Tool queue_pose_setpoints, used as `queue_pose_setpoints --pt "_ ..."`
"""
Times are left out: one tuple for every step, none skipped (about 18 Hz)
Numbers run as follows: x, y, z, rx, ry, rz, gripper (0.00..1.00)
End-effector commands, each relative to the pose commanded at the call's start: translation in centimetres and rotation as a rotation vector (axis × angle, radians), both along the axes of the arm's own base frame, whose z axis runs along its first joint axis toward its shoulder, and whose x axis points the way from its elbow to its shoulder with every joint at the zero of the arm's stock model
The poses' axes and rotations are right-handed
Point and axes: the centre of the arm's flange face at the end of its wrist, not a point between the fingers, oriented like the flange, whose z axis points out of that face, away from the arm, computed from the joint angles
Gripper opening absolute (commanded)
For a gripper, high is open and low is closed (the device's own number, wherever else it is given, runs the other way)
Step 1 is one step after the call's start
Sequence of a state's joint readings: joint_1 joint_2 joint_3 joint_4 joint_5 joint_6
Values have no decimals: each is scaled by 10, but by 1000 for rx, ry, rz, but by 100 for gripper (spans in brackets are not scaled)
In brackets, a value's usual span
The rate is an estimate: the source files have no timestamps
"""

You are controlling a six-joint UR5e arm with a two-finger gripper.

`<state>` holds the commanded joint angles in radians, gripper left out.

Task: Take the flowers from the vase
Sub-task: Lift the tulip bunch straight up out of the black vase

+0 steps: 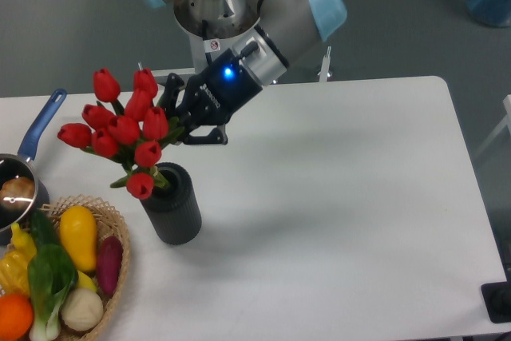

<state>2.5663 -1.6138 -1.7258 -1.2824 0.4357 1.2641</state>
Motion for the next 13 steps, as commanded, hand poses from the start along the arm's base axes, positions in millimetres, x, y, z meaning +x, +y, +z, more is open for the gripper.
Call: queue_pose_setpoints --pt "0 -2 6 4 5 6 0" --pt "-1 -7 12 8 11 17 0" --pt "-2 -10 17 11 18 25 0" --pt "-2 -12 21 17 22 30 0" --pt "-5 -12 30 29 33 33 0" --pt "-6 -12 38 37 34 37 0" --pt "-6 -11 46 47 24 44 0" --pt "-7 -11 53 52 3 55 0" --pt "-5 -11 63 58 -13 63 0" --pt "-5 -11 73 62 -19 72 0" --pt "-4 -12 78 63 -20 77 0" --pt "-4 -12 84 67 -14 77 0" --pt "-4 -13 85 70 -10 79 0"
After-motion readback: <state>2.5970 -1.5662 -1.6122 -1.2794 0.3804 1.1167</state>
